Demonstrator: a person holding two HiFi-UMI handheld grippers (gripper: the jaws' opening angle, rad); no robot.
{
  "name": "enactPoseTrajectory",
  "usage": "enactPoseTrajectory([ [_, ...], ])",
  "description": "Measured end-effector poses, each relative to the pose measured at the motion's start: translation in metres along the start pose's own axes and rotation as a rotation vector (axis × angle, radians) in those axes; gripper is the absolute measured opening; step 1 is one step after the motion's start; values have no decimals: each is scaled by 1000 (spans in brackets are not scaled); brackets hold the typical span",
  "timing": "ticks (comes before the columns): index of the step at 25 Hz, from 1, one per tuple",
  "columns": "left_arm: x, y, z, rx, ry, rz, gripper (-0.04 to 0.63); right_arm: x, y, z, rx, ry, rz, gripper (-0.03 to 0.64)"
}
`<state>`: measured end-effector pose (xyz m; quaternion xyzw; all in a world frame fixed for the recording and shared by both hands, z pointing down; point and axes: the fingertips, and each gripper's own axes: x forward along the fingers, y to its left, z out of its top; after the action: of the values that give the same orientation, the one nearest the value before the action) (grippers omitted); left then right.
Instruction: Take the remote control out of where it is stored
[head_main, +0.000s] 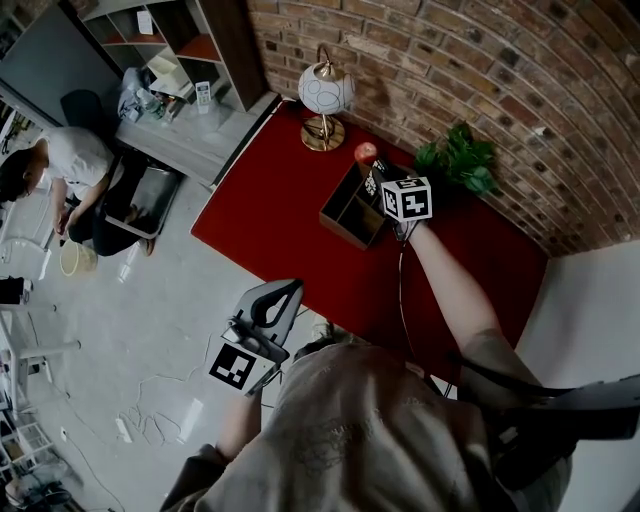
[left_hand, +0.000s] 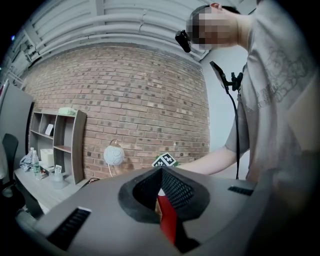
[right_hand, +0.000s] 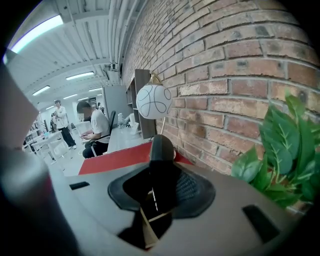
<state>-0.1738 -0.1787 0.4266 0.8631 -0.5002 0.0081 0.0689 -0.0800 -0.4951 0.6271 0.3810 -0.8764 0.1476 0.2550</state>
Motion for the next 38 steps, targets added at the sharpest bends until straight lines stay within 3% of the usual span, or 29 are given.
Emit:
enactPoseTrajectory([
  [18,7,-26,15,75,-20,-84,-2,-104,-3,79,-77,-212,-11,115],
  [24,21,-29,25,85,-34,-97,-2,-152,-2,98,-178,-287,-43,115],
  [38,53,-23,64,155,-81,-115,-2,-275,1,132,-120,-504,2,115],
])
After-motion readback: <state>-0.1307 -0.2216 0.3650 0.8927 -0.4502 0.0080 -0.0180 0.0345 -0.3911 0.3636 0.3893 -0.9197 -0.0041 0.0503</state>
